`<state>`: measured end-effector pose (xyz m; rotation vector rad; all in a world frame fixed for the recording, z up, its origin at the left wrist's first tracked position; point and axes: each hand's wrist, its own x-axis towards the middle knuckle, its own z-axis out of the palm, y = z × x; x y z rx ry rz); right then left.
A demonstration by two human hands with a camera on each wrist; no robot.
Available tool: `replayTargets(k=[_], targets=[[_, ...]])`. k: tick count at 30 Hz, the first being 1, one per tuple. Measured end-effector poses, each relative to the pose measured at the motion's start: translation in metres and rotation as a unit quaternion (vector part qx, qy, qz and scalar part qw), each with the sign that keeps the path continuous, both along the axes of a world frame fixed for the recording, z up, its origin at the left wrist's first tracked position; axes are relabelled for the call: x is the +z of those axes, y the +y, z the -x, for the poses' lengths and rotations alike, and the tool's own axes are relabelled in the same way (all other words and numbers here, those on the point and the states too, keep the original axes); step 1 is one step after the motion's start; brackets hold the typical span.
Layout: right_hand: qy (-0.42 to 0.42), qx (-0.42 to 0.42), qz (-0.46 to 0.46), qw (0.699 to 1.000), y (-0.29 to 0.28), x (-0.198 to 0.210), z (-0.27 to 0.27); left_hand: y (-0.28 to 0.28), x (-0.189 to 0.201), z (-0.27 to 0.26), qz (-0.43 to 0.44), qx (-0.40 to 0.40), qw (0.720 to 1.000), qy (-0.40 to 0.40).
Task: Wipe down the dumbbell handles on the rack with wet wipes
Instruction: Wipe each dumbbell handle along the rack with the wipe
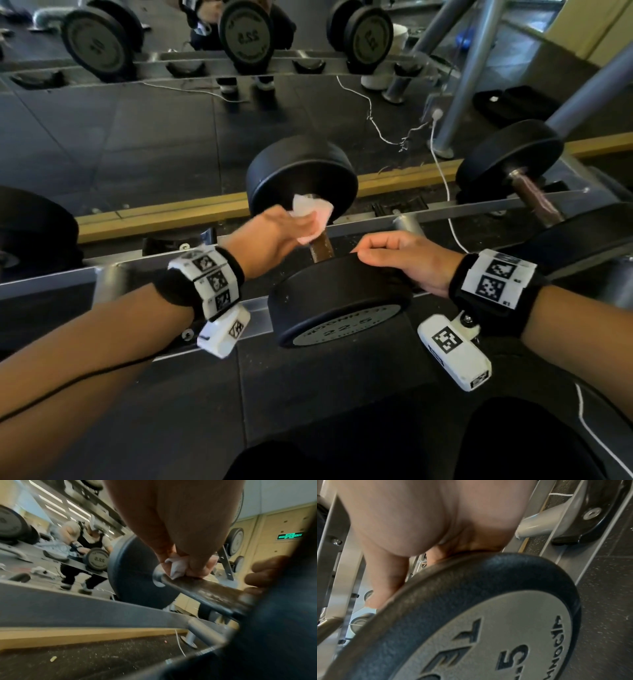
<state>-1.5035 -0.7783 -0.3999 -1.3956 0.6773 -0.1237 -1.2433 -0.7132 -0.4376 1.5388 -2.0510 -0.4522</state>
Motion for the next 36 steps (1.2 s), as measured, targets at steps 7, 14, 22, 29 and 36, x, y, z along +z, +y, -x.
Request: replayTargets(k=[7,14,22,29,36], targets=[[0.001,0.006,-0.005,1.000,-0.003,-0.001,0.000,0.006,0.000,-0.020,-0.009,0.010,0.997,-0.080],[0.005,0.015,0.009,1.000,-0.007,-0.002,0.000,0.033,-0.021,-0.008,-0.054,0.000,0.998,-0.035],[-0.007,0.024,0.005,1.000,-0.007,-0.001,0.000,0.018,-0.021,-0.020,-0.142,0.269,0.934,0.188],[-0.007,0.027,0.008,1.000,-0.007,0.000,0.000,0.013,-0.016,0.006,-0.105,0.235,0.897,0.359],[-0.002,0.030,0.000,1.000,-0.007,0.002,-0.001,0.019,-0.007,0.007,-0.269,0.093,0.830,0.480]])
